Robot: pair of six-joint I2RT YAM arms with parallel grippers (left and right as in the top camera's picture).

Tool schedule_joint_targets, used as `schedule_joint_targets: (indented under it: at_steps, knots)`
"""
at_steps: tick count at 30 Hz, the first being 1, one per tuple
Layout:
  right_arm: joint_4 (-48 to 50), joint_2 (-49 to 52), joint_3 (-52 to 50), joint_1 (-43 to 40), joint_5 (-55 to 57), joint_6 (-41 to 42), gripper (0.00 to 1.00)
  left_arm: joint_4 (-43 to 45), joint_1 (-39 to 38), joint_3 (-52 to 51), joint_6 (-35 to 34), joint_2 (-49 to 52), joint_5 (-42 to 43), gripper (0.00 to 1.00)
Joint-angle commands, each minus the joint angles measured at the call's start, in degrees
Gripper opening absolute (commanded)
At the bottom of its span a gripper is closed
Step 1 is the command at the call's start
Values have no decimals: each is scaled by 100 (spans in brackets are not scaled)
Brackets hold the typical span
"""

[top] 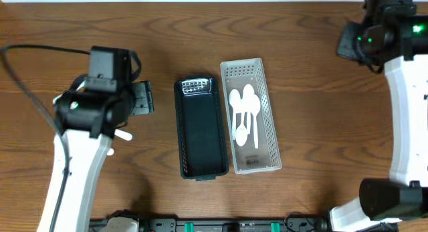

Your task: Pack container

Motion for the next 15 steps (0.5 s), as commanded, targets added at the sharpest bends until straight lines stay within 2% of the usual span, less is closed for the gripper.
schedule_joint_targets:
  at_steps: [1, 8, 11, 15]
  knots:
    - [-144, 146, -146, -343, 186, 55, 1, 208, 28, -212, 20, 560, -50, 54]
    - [-170, 146, -177, -487, 188, -79, 1, 772, 28, -219, 13, 1998, -44, 23]
    - [-162, 146, -177, -487, 188, -103, 1, 782, 28, -219, -92, 2540, -4, 20]
    - [-140, 146, -177, -487, 188, -118, 1, 787, 26, -219, -90, 3134, 883, 20]
